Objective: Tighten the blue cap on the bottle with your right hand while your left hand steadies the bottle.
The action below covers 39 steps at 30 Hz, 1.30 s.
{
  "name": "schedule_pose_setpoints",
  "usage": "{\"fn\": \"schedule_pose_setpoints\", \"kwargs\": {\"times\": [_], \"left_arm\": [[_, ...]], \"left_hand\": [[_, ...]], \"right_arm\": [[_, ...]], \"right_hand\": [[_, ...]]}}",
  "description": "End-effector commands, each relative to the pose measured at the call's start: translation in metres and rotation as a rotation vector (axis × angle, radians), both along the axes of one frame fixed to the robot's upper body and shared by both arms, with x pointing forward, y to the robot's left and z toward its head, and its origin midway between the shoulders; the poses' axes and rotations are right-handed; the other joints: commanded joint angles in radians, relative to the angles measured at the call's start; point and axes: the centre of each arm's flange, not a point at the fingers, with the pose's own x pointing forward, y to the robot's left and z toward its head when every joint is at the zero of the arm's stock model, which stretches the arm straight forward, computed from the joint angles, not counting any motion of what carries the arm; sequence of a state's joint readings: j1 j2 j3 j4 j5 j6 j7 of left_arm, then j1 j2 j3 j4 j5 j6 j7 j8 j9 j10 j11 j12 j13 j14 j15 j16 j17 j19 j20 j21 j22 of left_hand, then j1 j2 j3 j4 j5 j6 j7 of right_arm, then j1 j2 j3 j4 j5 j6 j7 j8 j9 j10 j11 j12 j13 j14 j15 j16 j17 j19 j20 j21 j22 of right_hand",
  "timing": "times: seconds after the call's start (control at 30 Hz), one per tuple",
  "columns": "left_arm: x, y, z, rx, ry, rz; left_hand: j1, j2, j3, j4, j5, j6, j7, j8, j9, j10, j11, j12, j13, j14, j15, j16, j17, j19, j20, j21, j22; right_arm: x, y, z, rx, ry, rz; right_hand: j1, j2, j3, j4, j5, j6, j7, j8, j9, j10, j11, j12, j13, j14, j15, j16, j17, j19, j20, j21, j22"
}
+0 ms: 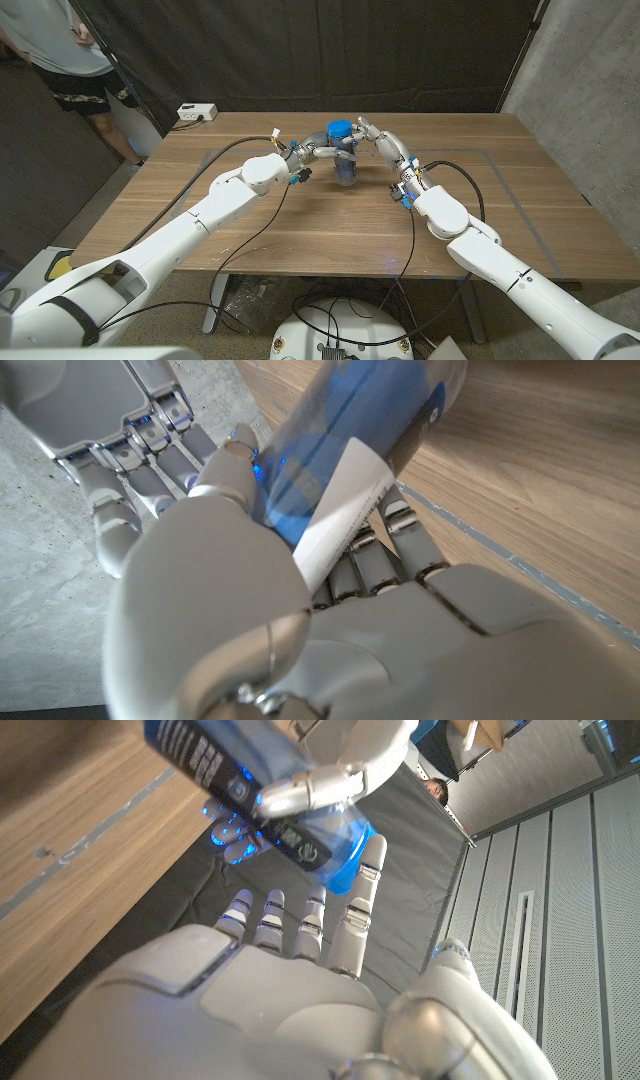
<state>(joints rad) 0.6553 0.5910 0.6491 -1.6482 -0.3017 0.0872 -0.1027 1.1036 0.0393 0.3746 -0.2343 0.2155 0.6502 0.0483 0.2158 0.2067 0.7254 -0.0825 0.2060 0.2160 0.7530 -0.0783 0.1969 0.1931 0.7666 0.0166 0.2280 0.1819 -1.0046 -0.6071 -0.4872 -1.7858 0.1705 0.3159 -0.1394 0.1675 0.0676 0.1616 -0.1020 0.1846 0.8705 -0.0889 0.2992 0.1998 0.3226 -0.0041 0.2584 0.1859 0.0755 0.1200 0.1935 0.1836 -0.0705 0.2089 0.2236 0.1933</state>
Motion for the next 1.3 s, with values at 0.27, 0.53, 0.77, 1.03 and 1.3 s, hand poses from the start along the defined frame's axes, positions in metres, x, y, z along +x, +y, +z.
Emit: {"fn": "schedule_pose_setpoints", "kwargs": {"times": [0.27,0.53,0.77,1.03,1.3], "left_arm": [[-0.007,0.004,-0.003,0.002,-0.003,0.0],[-0.016,0.014,-0.006,-0.002,-0.014,0.017],[-0.019,0.02,-0.002,-0.01,-0.032,0.02],[-0.013,0.024,0.005,-0.023,-0.065,0.024],[-0.015,0.027,0.015,-0.023,-0.084,0.071]], "left_hand": [[-0.007,0.06,0.106,0.099,-0.001,0.004,0.006,0.001,0.004,0.005,-0.005,-0.002,0.006,0.0,-0.009,0.001,0.002,0.008,0.003,0.003,0.003],[-0.009,0.06,0.107,0.1,-0.001,0.003,0.006,0.001,0.004,0.004,-0.007,-0.003,0.005,0.0,-0.008,0.0,0.002,0.006,0.004,0.002,0.003],[-0.011,0.06,0.108,0.101,-0.001,0.004,0.006,0.001,0.004,0.007,-0.009,-0.002,0.005,-0.001,-0.008,0.0,0.002,0.006,0.003,0.002,0.003],[-0.019,0.056,0.106,0.104,-0.002,0.001,0.0,0.0,0.004,-0.001,-0.01,-0.005,0.005,-0.004,-0.01,-0.001,0.002,0.0,0.0,0.0,0.003],[-0.026,0.054,0.104,0.108,-0.003,0.001,-0.002,-0.001,0.004,-0.001,-0.012,-0.005,0.005,-0.01,-0.011,-0.003,0.002,-0.004,0.001,-0.002,0.003]], "right_arm": [[0.0,-0.014,-0.002,0.032,0.002,-0.048],[0.003,-0.025,-0.002,0.067,0.013,-0.064],[0.007,-0.031,-0.001,0.093,0.041,-0.064],[0.028,-0.038,0.004,0.121,0.114,0.024],[0.041,-0.04,0.012,0.169,0.113,0.061]], "right_hand": [[-0.002,-0.002,0.0,-0.002,0.002,-0.206,0.002,-0.099,0.004,-0.064,0.038,-0.034,0.005,-0.023,0.012,-0.008,0.004,0.006,0.007,-0.007,0.001],[-0.004,-0.006,-0.003,-0.002,0.001,-0.257,0.0,-0.111,0.008,-0.073,0.056,-0.037,0.006,-0.026,0.011,-0.008,0.004,0.003,0.006,-0.009,0.001],[-0.003,-0.007,-0.002,-0.002,0.001,-0.297,0.005,-0.118,0.012,-0.065,0.061,-0.033,0.006,-0.021,0.006,-0.005,0.004,0.011,0.006,-0.006,0.001],[-0.002,-0.009,-0.003,-0.003,0.001,-0.358,0.008,-0.118,0.014,-0.024,0.05,-0.017,0.007,0.02,-0.011,0.007,0.003,0.019,0.001,-0.005,0.001],[-0.006,-0.014,-0.006,-0.003,0.0,-0.413,0.028,-0.124,0.012,-0.013,0.055,-0.015,0.006,0.025,-0.014,0.003,0.003,0.015,-0.007,-0.007,0.001]]}}
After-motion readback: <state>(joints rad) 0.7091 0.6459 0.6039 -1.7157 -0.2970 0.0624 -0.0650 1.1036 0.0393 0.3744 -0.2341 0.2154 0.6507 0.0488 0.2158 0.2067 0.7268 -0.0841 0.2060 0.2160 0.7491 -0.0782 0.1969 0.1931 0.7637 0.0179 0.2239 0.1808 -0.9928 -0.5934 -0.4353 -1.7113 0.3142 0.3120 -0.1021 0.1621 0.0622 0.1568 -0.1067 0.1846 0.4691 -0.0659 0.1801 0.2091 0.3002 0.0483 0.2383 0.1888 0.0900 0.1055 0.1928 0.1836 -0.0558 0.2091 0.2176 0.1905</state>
